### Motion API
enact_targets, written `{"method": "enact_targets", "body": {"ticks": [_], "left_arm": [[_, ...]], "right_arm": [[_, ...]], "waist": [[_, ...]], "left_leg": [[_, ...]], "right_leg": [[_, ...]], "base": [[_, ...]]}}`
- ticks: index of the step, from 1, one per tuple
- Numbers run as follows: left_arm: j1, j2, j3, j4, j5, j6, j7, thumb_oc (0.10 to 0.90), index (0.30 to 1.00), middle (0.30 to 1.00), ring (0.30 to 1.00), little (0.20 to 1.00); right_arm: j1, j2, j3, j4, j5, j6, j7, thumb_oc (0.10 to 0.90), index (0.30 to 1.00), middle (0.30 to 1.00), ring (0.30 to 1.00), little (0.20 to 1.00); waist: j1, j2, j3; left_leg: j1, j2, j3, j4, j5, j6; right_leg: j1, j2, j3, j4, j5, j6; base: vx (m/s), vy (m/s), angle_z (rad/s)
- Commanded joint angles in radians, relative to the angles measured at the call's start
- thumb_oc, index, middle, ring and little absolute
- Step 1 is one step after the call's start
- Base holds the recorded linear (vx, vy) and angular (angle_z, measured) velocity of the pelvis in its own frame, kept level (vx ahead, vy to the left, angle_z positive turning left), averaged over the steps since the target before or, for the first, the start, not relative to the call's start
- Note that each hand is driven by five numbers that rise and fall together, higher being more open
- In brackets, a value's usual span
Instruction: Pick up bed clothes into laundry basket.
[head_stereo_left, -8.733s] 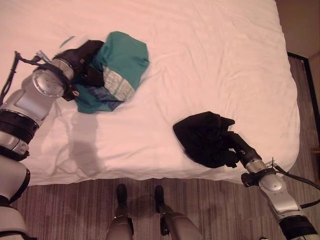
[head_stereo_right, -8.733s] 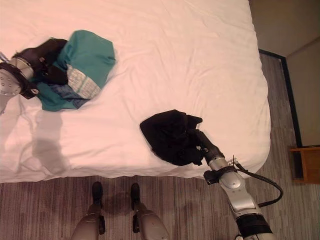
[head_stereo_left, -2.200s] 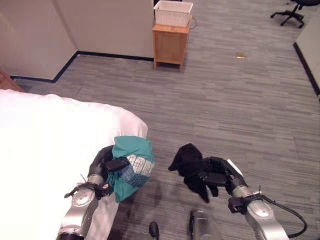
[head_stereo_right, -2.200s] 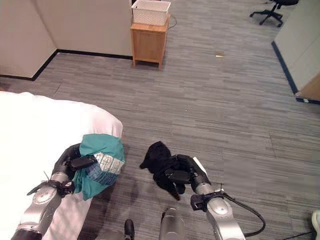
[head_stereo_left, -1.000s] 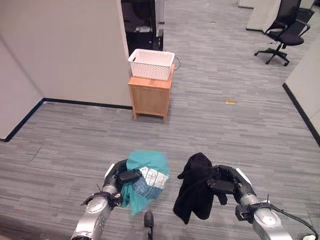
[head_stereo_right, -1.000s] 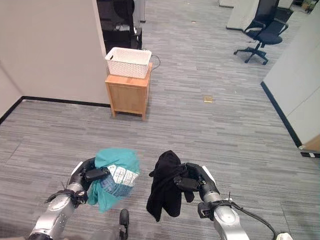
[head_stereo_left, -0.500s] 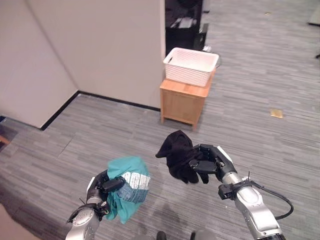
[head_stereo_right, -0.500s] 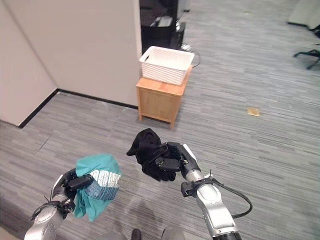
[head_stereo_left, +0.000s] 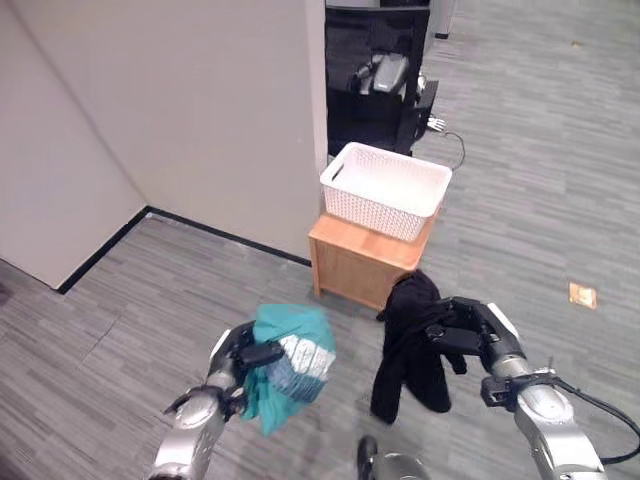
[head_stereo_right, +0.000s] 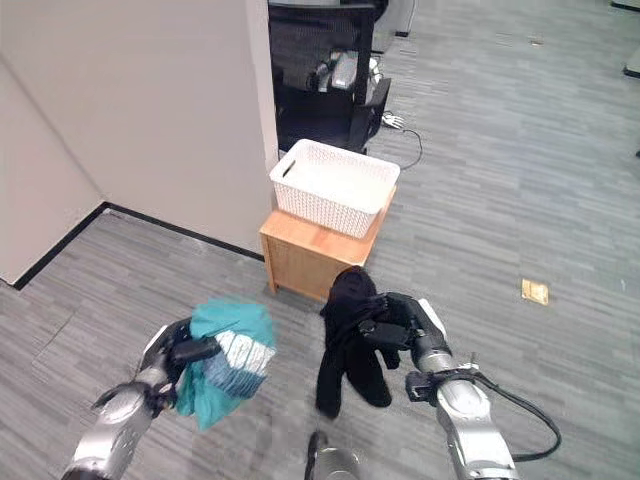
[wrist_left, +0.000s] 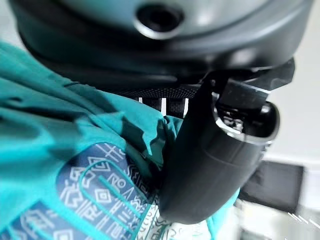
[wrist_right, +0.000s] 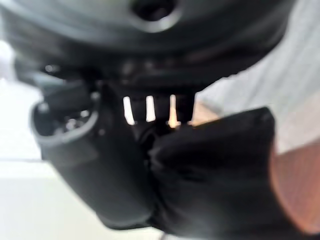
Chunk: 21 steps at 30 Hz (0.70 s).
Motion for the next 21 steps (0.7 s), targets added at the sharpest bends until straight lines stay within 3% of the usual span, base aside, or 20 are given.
{"method": "enact_targets", "body": {"ticks": [1,2,3,4,5,7,8,12,14,21], "left_arm": [[-0.084,0.095,0.032,-0.104,-0.035,-0.094,0.007,0.400,0.300,0.300,0.300,0.300],[-0.108,0.097,0.016,-0.099,-0.045,-0.098,0.010,0.400,0.300,0.300,0.300,0.300],[-0.109,0.096,0.015,-0.097,-0.046,-0.099,0.010,0.400,0.300,0.300,0.300,0.300],[-0.139,0.092,-0.015,-0.090,-0.055,-0.103,0.012,0.400,0.300,0.300,0.300,0.300],[-0.151,0.084,-0.030,-0.086,-0.058,-0.105,0.008,0.400,0.300,0.300,0.300,0.300],[-0.152,0.077,-0.038,-0.081,-0.060,-0.107,0.005,0.400,0.300,0.300,0.300,0.300],[-0.159,0.059,-0.063,-0.074,-0.069,-0.108,-0.001,0.400,0.300,0.300,0.300,0.300],[-0.158,0.044,-0.081,-0.069,-0.077,-0.105,-0.015,0.400,0.300,0.300,0.300,0.300],[-0.168,0.041,-0.096,-0.063,-0.078,-0.104,-0.016,0.400,0.300,0.300,0.300,0.300],[-0.190,0.075,-0.132,-0.070,-0.087,-0.099,-0.018,0.400,0.300,0.300,0.300,0.300]], "right_arm": [[-0.104,-0.038,-0.016,-0.113,0.066,-0.127,-0.047,0.400,0.300,0.300,0.300,0.300],[-0.115,-0.039,-0.011,-0.110,0.066,-0.137,-0.051,0.400,0.300,0.300,0.300,0.300],[-0.115,-0.040,-0.011,-0.109,0.066,-0.138,-0.051,0.400,0.300,0.300,0.300,0.300],[-0.108,-0.045,-0.002,-0.109,0.052,-0.140,-0.046,0.400,0.300,0.300,0.300,0.300],[-0.098,-0.053,-0.002,-0.108,0.039,-0.137,-0.037,0.400,0.300,0.300,0.300,0.300],[-0.090,-0.057,-0.006,-0.110,0.031,-0.133,-0.029,0.400,0.300,0.300,0.300,0.300],[-0.076,-0.065,-0.007,-0.108,0.010,-0.129,-0.016,0.400,0.300,0.300,0.300,0.300],[-0.051,-0.055,-0.016,-0.116,-0.008,-0.119,-0.002,0.400,0.300,0.300,0.300,0.300],[-0.068,-0.043,-0.013,-0.117,-0.023,-0.121,-0.008,0.400,0.300,0.300,0.300,0.300],[-0.177,-0.088,-0.014,-0.103,-0.017,-0.134,-0.048,0.400,0.300,0.300,0.300,0.300]], "waist": [[0.033,-0.090,-0.038],[0.052,-0.088,-0.036],[0.057,-0.090,-0.035],[0.055,-0.071,-0.045],[0.060,-0.064,-0.052],[0.062,-0.062,-0.054],[0.064,-0.046,-0.071],[0.053,-0.032,-0.091],[0.050,-0.030,-0.112],[0.061,-0.034,-0.142]], "left_leg": [[-0.041,-0.018,0.085,-0.185,-0.086,0.068],[-0.099,0.015,0.114,-0.349,-0.098,0.063],[-0.089,0.014,0.120,-0.360,-0.098,0.062],[-0.060,0.043,0.129,-0.596,-0.107,0.060],[-0.040,0.038,0.118,-0.740,-0.109,0.058],[-0.004,0.031,0.112,-0.814,-0.102,0.053],[0.019,0.022,0.073,-0.945,-0.060,0.029],[0.067,0.003,0.074,-0.979,-0.080,0.030],[0.112,-0.021,0.081,-1.020,-0.105,0.060],[0.172,-0.051,0.127,-1.080,-0.128,0.098]], "right_leg": [[0.137,-0.028,0.080,-0.271,0.128,0.117],[0.169,-0.029,0.096,-0.274,0.110,0.128],[0.171,-0.032,0.100,-0.273,0.108,0.128],[0.183,-0.029,0.111,-0.273,0.080,0.144],[0.199,-0.034,0.120,-0.275,0.067,0.154],[0.211,-0.040,0.125,-0.274,0.058,0.158],[0.229,-0.044,0.131,-0.274,0.047,0.166],[0.256,-0.047,0.148,-0.271,0.020,0.171],[0.247,-0.069,0.169,-0.245,0.018,0.185],[0.219,-0.101,0.211,-0.217,0.024,0.213]], "base": [[0.51,-0.067,-0.95],[0.38,-0.014,-1.09],[0.51,0.135,-0.72],[0.40,0.170,-0.77],[0.40,0.171,-0.65],[0.26,0.116,-0.43],[0.37,0.178,-0.28],[0.26,0.146,-0.33],[0.22,0.195,-0.04],[0.10,0.107,-0.13]]}}
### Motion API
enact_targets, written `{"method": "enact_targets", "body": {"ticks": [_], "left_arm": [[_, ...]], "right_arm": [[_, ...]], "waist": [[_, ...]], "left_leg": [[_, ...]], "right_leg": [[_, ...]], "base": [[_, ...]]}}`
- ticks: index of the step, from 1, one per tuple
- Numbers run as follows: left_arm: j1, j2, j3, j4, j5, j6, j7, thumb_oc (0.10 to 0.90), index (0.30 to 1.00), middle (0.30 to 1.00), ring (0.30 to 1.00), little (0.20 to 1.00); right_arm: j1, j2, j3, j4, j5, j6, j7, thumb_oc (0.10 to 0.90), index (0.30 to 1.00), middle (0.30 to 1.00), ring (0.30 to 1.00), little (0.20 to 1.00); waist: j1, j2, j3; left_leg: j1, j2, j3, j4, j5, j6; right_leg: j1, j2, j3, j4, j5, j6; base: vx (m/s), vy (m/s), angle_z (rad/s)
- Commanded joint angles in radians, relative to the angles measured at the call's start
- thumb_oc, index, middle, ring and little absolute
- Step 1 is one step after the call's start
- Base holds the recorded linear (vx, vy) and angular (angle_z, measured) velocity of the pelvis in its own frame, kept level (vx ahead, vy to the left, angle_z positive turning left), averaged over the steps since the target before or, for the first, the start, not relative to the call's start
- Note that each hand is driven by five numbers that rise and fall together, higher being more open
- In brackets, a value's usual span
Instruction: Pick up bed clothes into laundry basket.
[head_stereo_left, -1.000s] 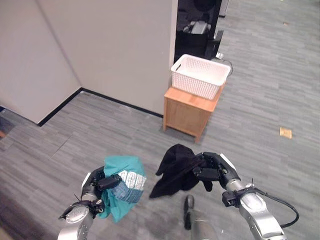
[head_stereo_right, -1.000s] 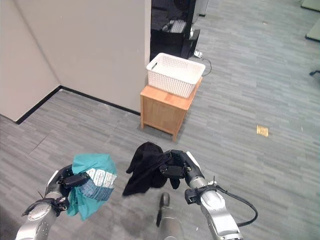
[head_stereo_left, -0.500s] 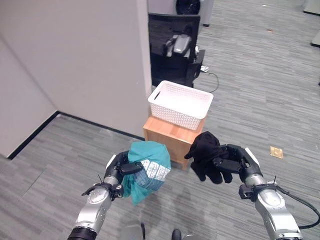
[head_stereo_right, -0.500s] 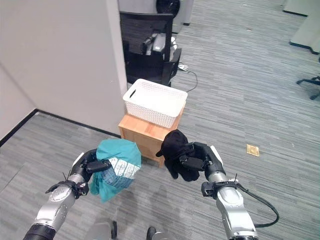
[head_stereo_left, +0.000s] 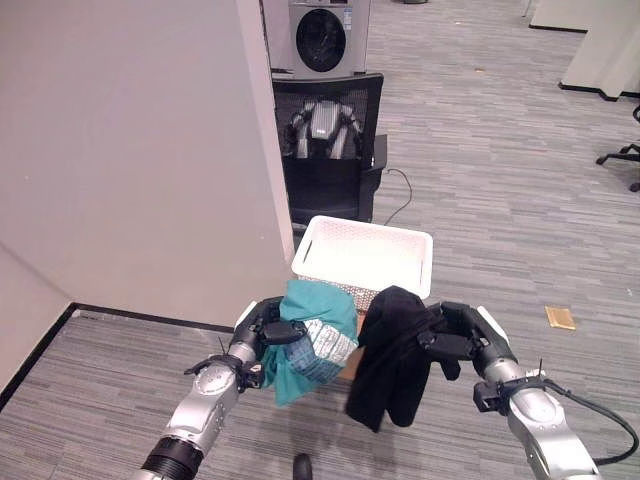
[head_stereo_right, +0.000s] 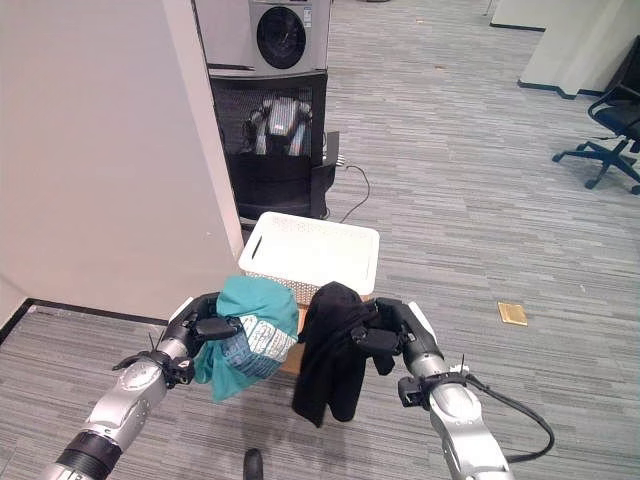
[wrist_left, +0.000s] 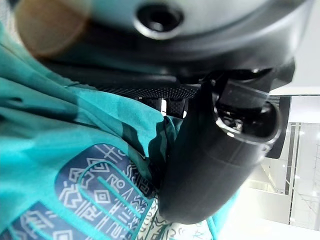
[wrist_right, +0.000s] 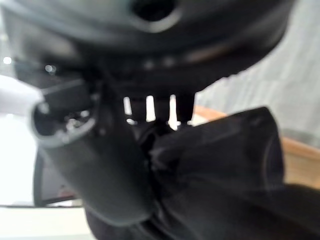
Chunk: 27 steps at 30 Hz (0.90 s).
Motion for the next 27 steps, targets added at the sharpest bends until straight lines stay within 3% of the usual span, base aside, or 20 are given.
{"method": "enact_targets", "body": {"ticks": [1,8,11,16,21,25,26,27], "left_arm": [[-0.092,-0.009,0.018,-0.082,-0.054,-0.097,-0.021,0.400,0.300,0.300,0.300,0.300],[-0.089,-0.018,0.016,-0.085,-0.065,-0.097,-0.016,0.400,0.300,0.300,0.300,0.300],[-0.055,-0.009,0.025,-0.099,-0.069,-0.099,-0.021,0.400,0.300,0.300,0.300,0.300],[-0.019,0.011,0.026,-0.118,-0.100,-0.104,-0.029,0.400,0.300,0.300,0.300,0.300],[0.005,0.036,-0.001,-0.114,-0.126,-0.107,-0.026,0.400,0.300,0.300,0.300,0.300],[0.017,0.048,-0.013,-0.111,-0.140,-0.107,-0.027,0.400,0.300,0.300,0.300,0.300],[0.020,0.057,-0.015,-0.112,-0.144,-0.109,-0.028,0.400,0.300,0.300,0.300,0.300],[0.022,0.069,-0.026,-0.109,-0.154,-0.106,-0.032,0.400,0.300,0.300,0.300,0.300]], "right_arm": [[-0.187,-0.085,-0.100,-0.085,0.016,-0.121,-0.053,0.400,0.300,0.300,0.300,0.300],[-0.216,-0.130,-0.155,-0.126,0.042,-0.145,-0.079,0.400,0.300,0.300,0.300,0.300],[-0.257,-0.182,-0.180,-0.116,0.096,-0.172,-0.090,0.400,0.300,0.300,0.300,0.300],[-0.389,-0.335,-0.117,-0.021,0.170,-0.177,-0.079,0.400,0.300,0.300,0.300,0.300],[-0.623,-0.532,0.056,0.114,0.166,-0.150,-0.069,0.400,0.300,0.300,0.300,0.300],[-0.836,-0.628,0.229,0.237,0.118,-0.138,-0.077,0.400,0.300,0.300,0.300,0.300],[-0.918,-0.654,0.296,0.275,0.088,-0.129,-0.081,0.400,0.300,0.300,0.300,0.300],[-1.105,-0.693,0.443,0.361,0.051,-0.115,-0.085,0.400,0.300,0.300,0.300,0.300]], "waist": [[0.024,-0.012,-0.094],[0.023,-0.016,-0.102],[0.032,-0.021,-0.104],[0.052,-0.038,-0.098],[0.079,-0.069,-0.094],[0.088,-0.076,-0.088],[0.092,-0.078,-0.084],[0.099,-0.083,-0.075]], "left_leg": [[0.034,0.067,0.025,0.005,-0.055,-0.075],[0.039,0.051,0.022,0.005,-0.072,-0.067],[0.041,0.045,0.024,0.005,-0.081,-0.059],[0.037,0.044,0.028,0.005,-0.084,-0.055],[0.025,0.047,0.023,0.005,-0.080,-0.060],[0.014,0.049,0.018,0.005,-0.076,-0.063],[0.008,0.049,0.014,0.005,-0.072,-0.065],[-0.006,0.050,0.004,0.005,-0.064,-0.069]], "right_leg": [[-0.062,0.017,-0.005,0.065,-0.013,0.007],[-0.061,0.005,-0.015,0.061,-0.011,0.018],[-0.070,0.000,-0.014,0.063,-0.006,0.026],[-0.081,-0.001,-0.013,0.073,-0.002,0.032],[-0.082,0.003,-0.024,0.060,0.004,0.033],[-0.086,0.006,-0.032,0.060,0.006,0.032],[-0.089,0.008,-0.032,0.060,0.006,0.031],[-0.097,0.010,-0.040,0.060,0.008,0.029]], "base": [[0.07,0.063,-0.12],[0.02,0.027,0.04],[0.01,0.021,0.03],[0.00,0.011,-0.11],[0.00,-0.004,-0.01],[0.01,-0.019,0.07],[-0.02,-0.030,0.14],[-0.01,-0.043,0.14]]}}
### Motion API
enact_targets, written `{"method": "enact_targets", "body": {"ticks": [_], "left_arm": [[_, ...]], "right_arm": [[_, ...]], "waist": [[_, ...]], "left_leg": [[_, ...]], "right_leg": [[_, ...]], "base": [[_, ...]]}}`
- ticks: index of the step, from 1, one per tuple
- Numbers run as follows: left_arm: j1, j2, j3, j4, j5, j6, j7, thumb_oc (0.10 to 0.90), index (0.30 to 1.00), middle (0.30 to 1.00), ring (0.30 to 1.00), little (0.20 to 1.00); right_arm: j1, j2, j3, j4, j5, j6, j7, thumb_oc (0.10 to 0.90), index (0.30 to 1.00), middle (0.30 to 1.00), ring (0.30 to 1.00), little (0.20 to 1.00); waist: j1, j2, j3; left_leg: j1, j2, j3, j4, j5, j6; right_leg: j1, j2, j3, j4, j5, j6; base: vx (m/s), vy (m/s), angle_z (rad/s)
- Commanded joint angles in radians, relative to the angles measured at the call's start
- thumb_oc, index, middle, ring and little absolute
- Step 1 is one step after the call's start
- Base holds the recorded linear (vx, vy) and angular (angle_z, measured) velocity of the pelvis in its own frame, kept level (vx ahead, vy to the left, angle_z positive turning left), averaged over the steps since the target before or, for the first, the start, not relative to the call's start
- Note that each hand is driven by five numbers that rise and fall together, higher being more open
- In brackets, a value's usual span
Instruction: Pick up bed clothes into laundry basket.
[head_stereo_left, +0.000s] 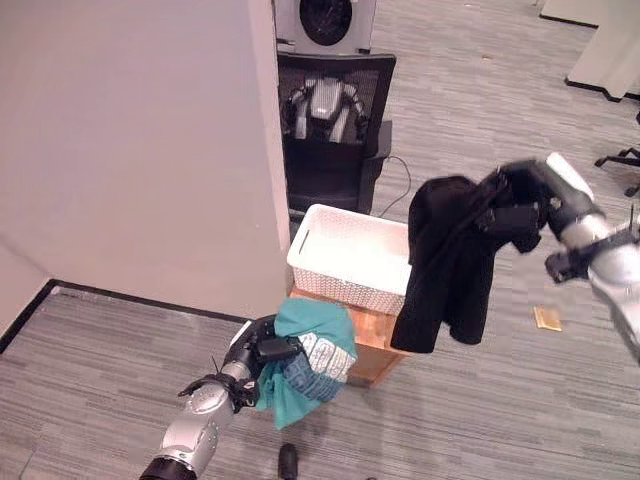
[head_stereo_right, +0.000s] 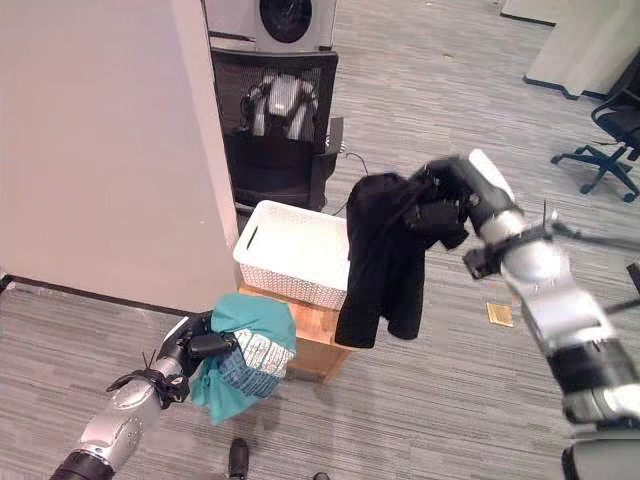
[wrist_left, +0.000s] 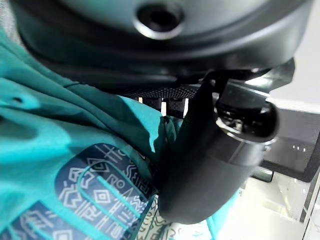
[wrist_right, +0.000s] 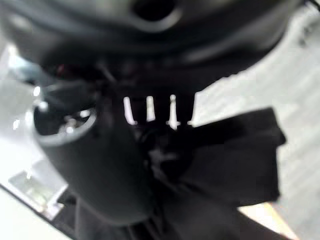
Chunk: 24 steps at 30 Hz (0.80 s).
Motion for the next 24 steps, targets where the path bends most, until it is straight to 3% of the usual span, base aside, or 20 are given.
{"method": "enact_targets", "body": {"ticks": [1,2,4,5,8,16,24], "left_arm": [[-0.069,0.058,-0.021,-0.095,-0.043,-0.106,-0.029,0.400,0.300,0.300,0.300,0.300],[-0.069,0.053,-0.017,-0.095,-0.043,-0.106,-0.029,0.400,0.300,0.300,0.300,0.300],[-0.059,0.068,-0.027,-0.097,-0.056,-0.106,-0.033,0.400,0.300,0.300,0.300,0.300],[-0.059,0.066,-0.026,-0.097,-0.056,-0.106,-0.033,0.400,0.300,0.300,0.300,0.300],[-0.053,0.073,-0.039,-0.091,-0.067,-0.107,-0.030,0.400,0.300,0.300,0.300,0.300],[-0.083,0.060,-0.076,-0.071,-0.079,-0.105,-0.022,0.400,0.300,0.300,0.300,0.300],[-0.100,0.060,-0.085,-0.048,-0.081,-0.104,-0.022,0.400,0.300,0.300,0.300,0.300]], "right_arm": [[-0.421,-0.086,0.156,0.098,-0.083,-0.078,-0.060,0.400,0.300,0.300,0.300,0.300],[-0.442,-0.084,0.175,0.106,-0.081,-0.080,-0.060,0.400,0.300,0.300,0.300,0.300],[-0.675,-0.048,0.356,0.237,-0.125,-0.072,-0.068,0.400,0.300,0.300,0.300,0.300],[-0.680,-0.047,0.361,0.239,-0.124,-0.072,-0.068,0.400,0.300,0.300,0.300,0.300],[-0.861,0.059,0.497,0.393,-0.165,-0.069,-0.077,0.400,0.300,0.300,0.300,0.300],[-0.944,0.236,0.556,0.559,-0.217,-0.059,-0.084,0.400,0.300,0.300,0.300,0.300],[-1.011,0.298,0.632,0.730,-0.306,-0.046,-0.067,0.400,0.300,0.300,0.300,0.300]], "waist": [[0.069,-0.024,-0.089],[0.065,-0.019,-0.088],[0.080,-0.025,-0.085],[0.079,-0.024,-0.084],[0.101,-0.029,-0.077],[0.130,-0.028,-0.065],[0.139,-0.026,-0.071]], "left_leg": [[0.032,0.043,0.011,0.001,-0.068,-0.056],[0.032,0.042,0.012,0.001,-0.068,-0.056],[0.025,0.041,0.007,0.001,-0.073,-0.059],[0.026,0.041,0.007,0.001,-0.073,-0.059],[0.002,0.042,-0.003,0.001,-0.063,-0.065],[-0.024,0.038,-0.030,0.001,-0.054,-0.068],[-0.031,0.037,-0.034,0.001,-0.051,-0.075]], "right_leg": [[-0.063,-0.007,-0.018,0.056,0.007,0.034],[-0.063,-0.007,-0.018,0.056,0.007,0.034],[-0.054,-0.007,-0.034,0.038,0.007,0.035],[-0.054,-0.007,-0.034,0.038,0.007,0.035],[-0.054,-0.001,-0.047,0.015,0.016,0.033],[-0.054,0.004,-0.070,0.005,0.011,0.027],[-0.053,0.004,-0.080,0.003,0.008,0.026]], "base": [[-0.01,-0.033,0.19],[0.05,-0.031,0.22],[0.04,-0.029,0.22],[0.01,-0.018,0.09],[0.00,-0.039,0.06],[0.01,-0.018,0.10],[0.01,-0.012,0.10]]}}
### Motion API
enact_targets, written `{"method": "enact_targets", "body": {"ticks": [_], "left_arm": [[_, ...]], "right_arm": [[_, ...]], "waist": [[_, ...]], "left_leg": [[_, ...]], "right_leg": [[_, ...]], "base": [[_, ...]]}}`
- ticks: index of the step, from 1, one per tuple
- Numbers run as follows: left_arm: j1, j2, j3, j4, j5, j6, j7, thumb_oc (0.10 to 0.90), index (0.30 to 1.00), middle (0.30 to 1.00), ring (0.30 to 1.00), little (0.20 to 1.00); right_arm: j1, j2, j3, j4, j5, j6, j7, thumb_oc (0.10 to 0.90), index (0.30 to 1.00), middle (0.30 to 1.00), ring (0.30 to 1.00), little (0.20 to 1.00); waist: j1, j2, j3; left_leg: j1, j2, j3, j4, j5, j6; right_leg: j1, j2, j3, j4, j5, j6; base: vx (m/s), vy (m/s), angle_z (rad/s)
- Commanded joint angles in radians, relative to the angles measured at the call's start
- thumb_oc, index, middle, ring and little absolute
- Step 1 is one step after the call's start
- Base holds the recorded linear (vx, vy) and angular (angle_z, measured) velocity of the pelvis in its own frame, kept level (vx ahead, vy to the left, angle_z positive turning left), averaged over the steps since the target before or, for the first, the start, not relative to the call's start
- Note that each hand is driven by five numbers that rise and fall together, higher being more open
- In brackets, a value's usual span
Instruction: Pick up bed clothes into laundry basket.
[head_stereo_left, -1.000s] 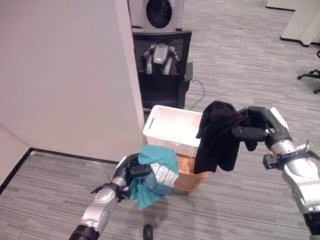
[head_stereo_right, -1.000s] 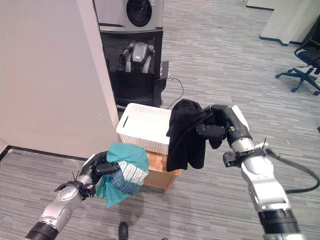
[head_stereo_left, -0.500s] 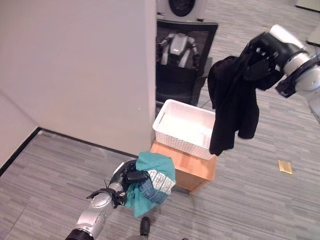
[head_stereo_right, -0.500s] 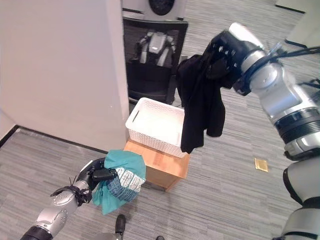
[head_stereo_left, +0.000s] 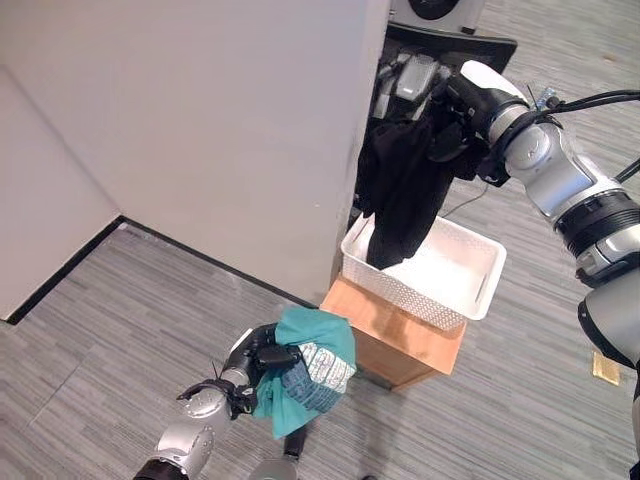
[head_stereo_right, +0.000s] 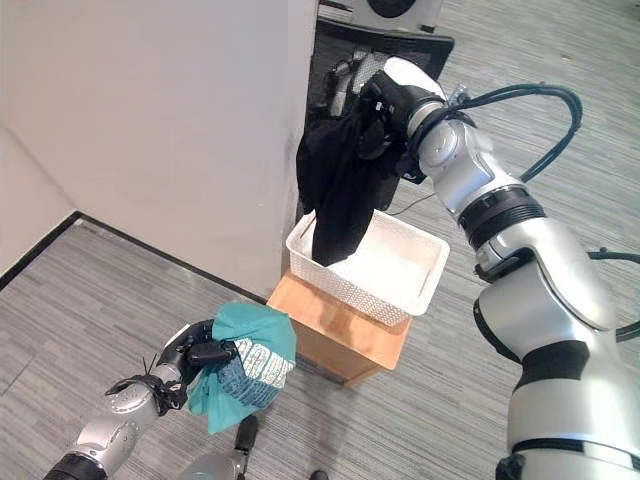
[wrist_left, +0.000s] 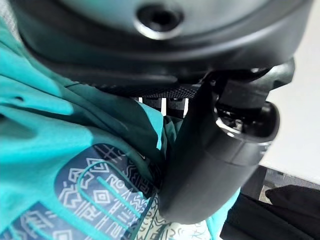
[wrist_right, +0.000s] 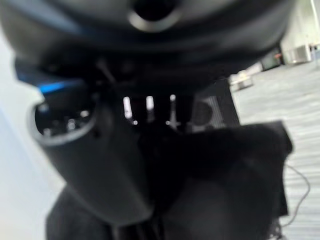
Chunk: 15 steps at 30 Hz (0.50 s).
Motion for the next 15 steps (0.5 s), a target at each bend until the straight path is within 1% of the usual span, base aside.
{"method": "enact_targets", "body": {"ticks": [1,3,4,6,13,15], "left_arm": [[-0.098,0.004,-0.023,-0.062,-0.040,-0.099,-0.025,0.400,0.300,0.300,0.300,0.300],[-0.098,-0.001,-0.023,-0.057,-0.044,-0.099,-0.027,0.400,0.300,0.300,0.300,0.300],[-0.097,-0.005,-0.030,-0.054,-0.051,-0.099,-0.030,0.400,0.300,0.300,0.300,0.300],[-0.094,-0.004,-0.034,-0.057,-0.051,-0.099,-0.034,0.400,0.300,0.300,0.300,0.300],[-0.091,-0.007,-0.052,-0.063,-0.042,-0.102,-0.040,0.400,0.300,0.300,0.300,0.300],[-0.094,-0.011,-0.061,-0.063,-0.038,-0.104,-0.037,0.400,0.300,0.300,0.300,0.300]], "right_arm": [[-0.282,-0.046,0.091,0.095,-0.112,-0.018,-0.058,0.400,0.300,0.300,0.300,0.300],[-0.288,-0.044,0.108,0.121,-0.128,-0.021,-0.051,0.400,0.300,0.300,0.300,0.300],[-0.297,-0.044,0.124,0.176,-0.151,-0.022,-0.044,0.400,0.300,0.300,0.300,0.300],[-0.301,-0.042,0.131,0.198,-0.171,-0.022,-0.041,0.400,0.300,0.300,0.300,0.300],[-0.291,-0.047,0.145,0.218,-0.220,-0.027,-0.044,0.400,0.300,0.300,0.300,0.300],[-0.265,-0.043,0.128,0.224,-0.217,-0.029,-0.047,0.400,0.300,0.300,0.300,0.300]], "waist": [[-0.011,-0.031,-0.072],[-0.011,-0.029,-0.071],[-0.007,-0.028,-0.072],[-0.004,-0.025,-0.070],[0.008,-0.016,-0.056],[0.014,-0.016,-0.048]], "left_leg": [[0.062,0.038,0.049,0.001,-0.072,-0.055],[0.065,0.038,0.049,0.001,-0.073,-0.054],[0.067,0.037,0.046,0.001,-0.074,-0.054],[0.065,0.037,0.044,0.001,-0.074,-0.054],[0.045,0.035,0.042,0.001,-0.069,-0.053],[0.038,0.034,0.039,0.001,-0.068,-0.052]], "right_leg": [[0.004,-0.011,0.007,0.010,0.012,0.024],[0.005,-0.010,0.008,0.010,0.012,0.024],[0.008,-0.011,0.006,0.010,0.010,0.025],[0.007,-0.012,0.004,0.010,0.009,0.026],[-0.011,-0.013,0.002,0.010,0.013,0.029],[-0.018,-0.011,0.001,0.010,0.015,0.029]], "base": [[0.00,0.000,0.00],[0.02,-0.004,-0.01],[0.00,0.000,0.00],[0.02,-0.009,-0.01],[-0.01,-0.004,-0.03],[0.00,0.000,0.00]]}}
